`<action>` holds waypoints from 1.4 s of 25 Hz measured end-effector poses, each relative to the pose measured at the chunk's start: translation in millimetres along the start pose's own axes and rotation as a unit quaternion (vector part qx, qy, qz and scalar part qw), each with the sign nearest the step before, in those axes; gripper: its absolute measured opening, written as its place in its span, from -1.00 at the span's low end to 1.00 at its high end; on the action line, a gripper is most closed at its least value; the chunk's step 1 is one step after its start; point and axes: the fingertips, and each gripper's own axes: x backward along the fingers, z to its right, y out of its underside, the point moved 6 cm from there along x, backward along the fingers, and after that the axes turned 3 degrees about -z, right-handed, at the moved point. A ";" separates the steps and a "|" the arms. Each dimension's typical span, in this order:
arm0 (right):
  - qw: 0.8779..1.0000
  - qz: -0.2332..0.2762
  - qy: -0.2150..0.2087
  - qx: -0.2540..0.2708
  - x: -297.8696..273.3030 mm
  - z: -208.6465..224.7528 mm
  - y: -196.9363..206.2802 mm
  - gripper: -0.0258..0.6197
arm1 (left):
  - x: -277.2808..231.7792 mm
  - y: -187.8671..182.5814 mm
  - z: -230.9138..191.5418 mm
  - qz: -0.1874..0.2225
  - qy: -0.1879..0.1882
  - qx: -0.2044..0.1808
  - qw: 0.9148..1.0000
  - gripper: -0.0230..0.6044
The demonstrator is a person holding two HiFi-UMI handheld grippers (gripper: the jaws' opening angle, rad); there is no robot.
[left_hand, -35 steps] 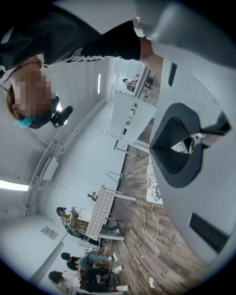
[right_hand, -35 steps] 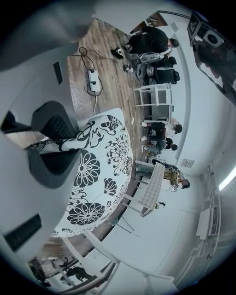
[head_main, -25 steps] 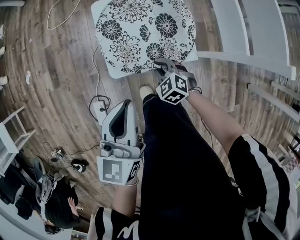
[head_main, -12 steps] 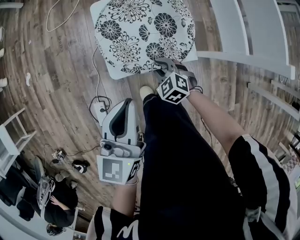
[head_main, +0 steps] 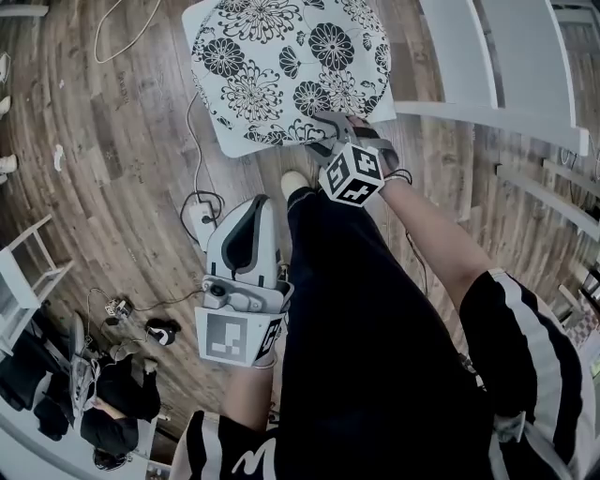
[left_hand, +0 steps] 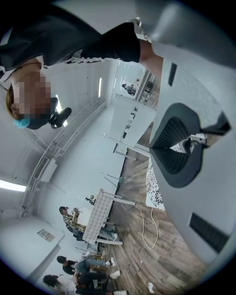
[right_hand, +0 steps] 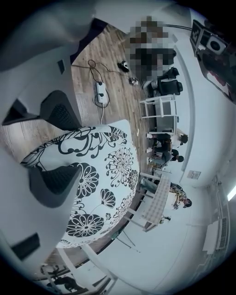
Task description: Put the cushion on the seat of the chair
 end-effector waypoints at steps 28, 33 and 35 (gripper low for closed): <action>0.958 0.199 0.084 -0.187 124.7 36.3 -76.5 -0.17 | -22.9 -33.0 7.1 0.022 0.004 -0.020 1.000 -0.92; 0.935 0.258 0.129 -0.206 170.1 46.6 -104.6 -0.42 | -26.7 -47.2 10.1 0.031 0.009 -0.029 0.999 -0.92; 0.927 0.275 0.144 -0.210 187.8 50.7 -114.1 -0.63 | -27.6 -53.8 10.6 0.035 0.010 -0.032 0.999 -0.92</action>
